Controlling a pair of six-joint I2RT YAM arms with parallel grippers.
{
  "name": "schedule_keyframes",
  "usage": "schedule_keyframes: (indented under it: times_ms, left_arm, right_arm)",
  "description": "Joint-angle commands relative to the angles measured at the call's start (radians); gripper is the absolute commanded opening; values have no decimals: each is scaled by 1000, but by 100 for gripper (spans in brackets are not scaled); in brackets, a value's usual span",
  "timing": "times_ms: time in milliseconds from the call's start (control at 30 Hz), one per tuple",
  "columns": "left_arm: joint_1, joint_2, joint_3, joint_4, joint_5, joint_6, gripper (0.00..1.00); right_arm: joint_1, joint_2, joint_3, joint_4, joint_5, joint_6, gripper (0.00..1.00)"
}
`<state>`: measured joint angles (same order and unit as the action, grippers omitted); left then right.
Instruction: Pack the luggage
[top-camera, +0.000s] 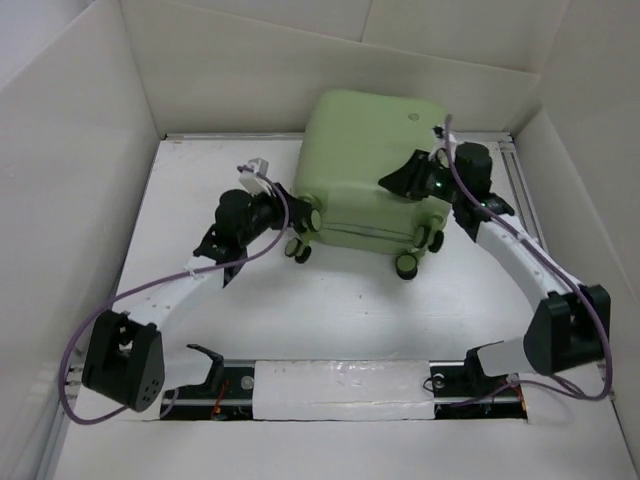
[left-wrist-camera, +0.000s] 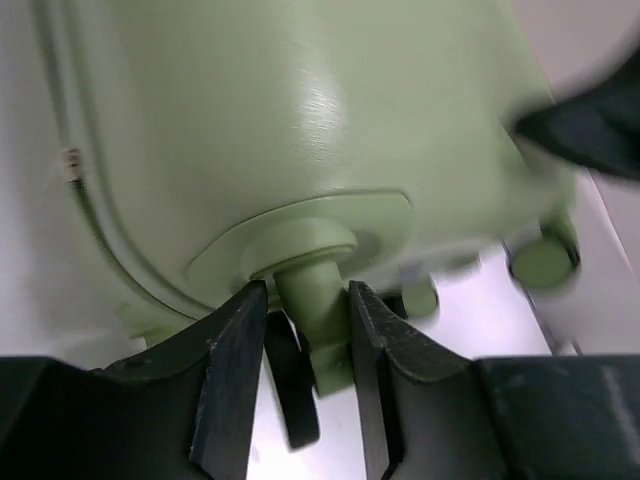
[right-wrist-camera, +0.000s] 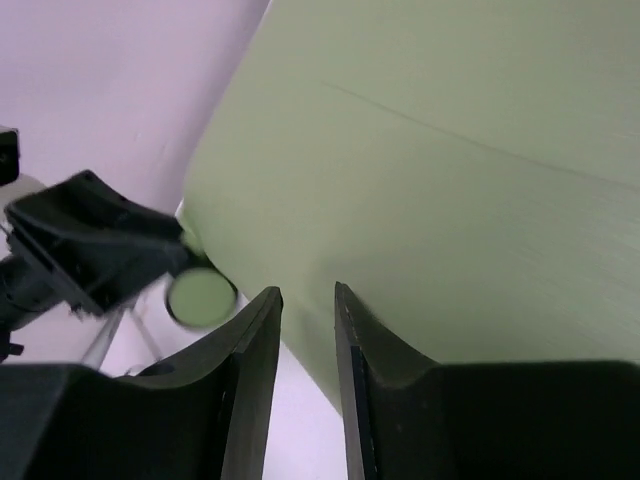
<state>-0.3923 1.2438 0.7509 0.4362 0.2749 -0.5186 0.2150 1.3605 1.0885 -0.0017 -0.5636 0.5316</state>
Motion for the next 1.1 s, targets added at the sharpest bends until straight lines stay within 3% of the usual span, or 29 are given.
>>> schedule_keyframes:
  times_ms: [0,100,233,333,433,467,567,667,733,767,800,933,1067]
  left_arm:
    - [-80,-104,-90,-128,145,-107,0]
    - [-80,-214,-81,-184,60,-97,0]
    - [-80,-265,-30,-275,-14,-77,0]
    - [-80,-265,-30,-284,-37,-67,0]
    - [-80,-297,-30,-304,-58,-55,0]
    - [-80,-306,-39,-304,-59,-55,0]
    - [-80,-337,-67,-292,-59,-64,0]
    - [-80,-349,-56,-304,-7,-64,0]
    - [-80,-359,-56,-313,20,-51,16]
    - [-80,-371,-56,-313,35,-50,36]
    - [-80,-383,-65,-313,46,-41,42]
    - [-101,-348,-74,-304,89,-32,60]
    - [-337,-273,-16,-335,-181,-2,71]
  right_arm:
    - [90,100,98,-58,-90,4,34]
    - [141,123,131,-79,-49,-22,34]
    - [153,-21,102,-89,42,-51,37]
    - [172,-237,30,-116,149,-88,40]
    - [185,-542,-177,-127,290,-88,42]
    - [185,-698,-299,-127,412,-88,37]
    - [185,-904,-525,-175,571,-30,28]
    - [185,-1099,-649,-245,658,59,17]
    - [185,-1194,-723,-315,709,118,13]
    - [185,-1221,-742,-316,709,146,12]
    - [185,-1244,-757,-304,693,168,12]
    - [185,-1262,-817,-290,734,225,23]
    - [185,-1154,-858,-189,803,213,41]
